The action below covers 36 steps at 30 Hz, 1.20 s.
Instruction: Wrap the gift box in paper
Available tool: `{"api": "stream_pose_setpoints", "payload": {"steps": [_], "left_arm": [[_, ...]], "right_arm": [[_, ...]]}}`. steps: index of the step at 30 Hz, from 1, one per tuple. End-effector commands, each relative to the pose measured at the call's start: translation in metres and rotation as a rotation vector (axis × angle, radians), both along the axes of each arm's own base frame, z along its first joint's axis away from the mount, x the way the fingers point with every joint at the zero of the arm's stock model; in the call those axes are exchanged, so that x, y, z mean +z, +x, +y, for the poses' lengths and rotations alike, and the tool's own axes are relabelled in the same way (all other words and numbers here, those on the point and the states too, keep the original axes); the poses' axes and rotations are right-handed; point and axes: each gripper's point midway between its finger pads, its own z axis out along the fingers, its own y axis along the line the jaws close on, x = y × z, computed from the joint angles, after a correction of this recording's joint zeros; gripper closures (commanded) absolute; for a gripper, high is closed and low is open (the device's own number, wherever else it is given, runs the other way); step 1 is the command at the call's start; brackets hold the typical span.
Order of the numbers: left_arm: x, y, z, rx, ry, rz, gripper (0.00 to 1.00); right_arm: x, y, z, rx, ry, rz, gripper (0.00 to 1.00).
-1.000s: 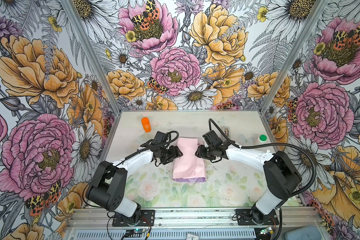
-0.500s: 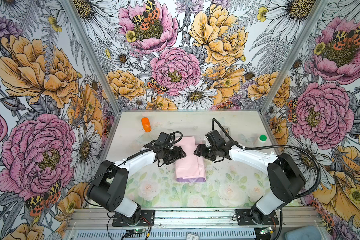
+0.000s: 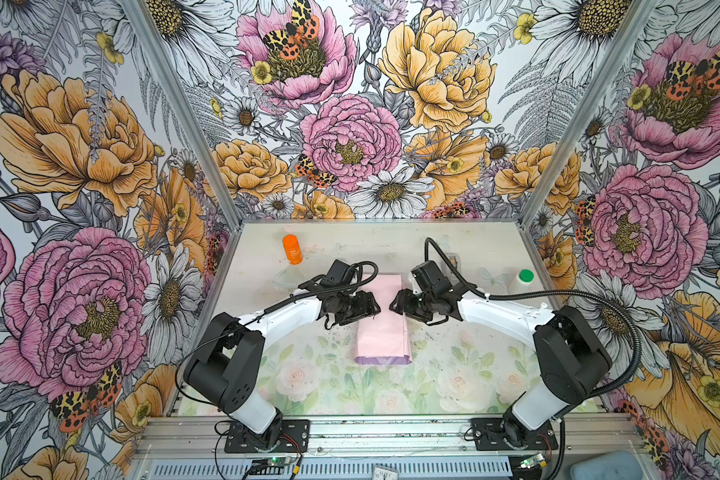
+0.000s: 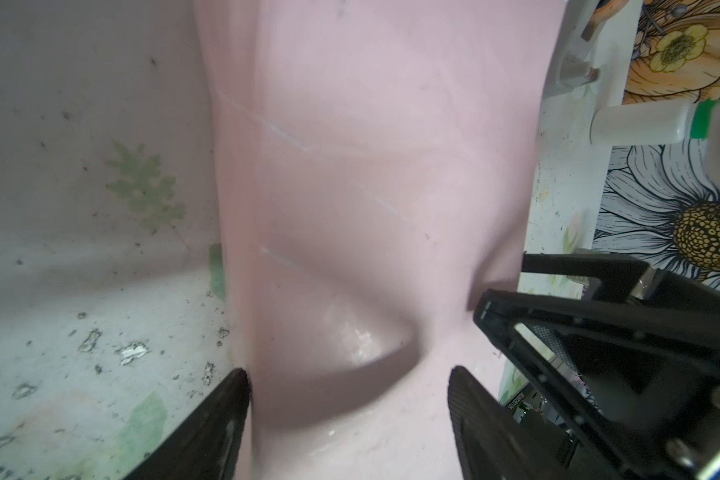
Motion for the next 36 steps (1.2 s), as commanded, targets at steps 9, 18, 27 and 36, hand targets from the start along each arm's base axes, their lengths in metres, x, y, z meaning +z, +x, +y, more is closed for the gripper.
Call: {"api": "stream_pose_setpoints", "payload": {"steps": [9,18,27,36], "left_arm": [[-0.005,0.012,0.041,0.152,0.035,0.019,0.22],[-0.010,0.013,0.017,0.085,0.038,0.017,0.27],[-0.007,0.013,0.011,0.070,0.040,0.007,0.29],[-0.002,0.012,-0.001,0.044,0.031,-0.005,0.29]], "right_arm": [[-0.010,0.000,-0.007,-0.033,-0.024,0.007,0.62],[0.018,0.004,-0.006,-0.024,0.035,-0.036,0.34],[0.006,0.000,-0.011,-0.004,-0.012,0.012,0.29],[0.006,0.000,0.009,0.036,-0.001,0.019,0.29]]}}
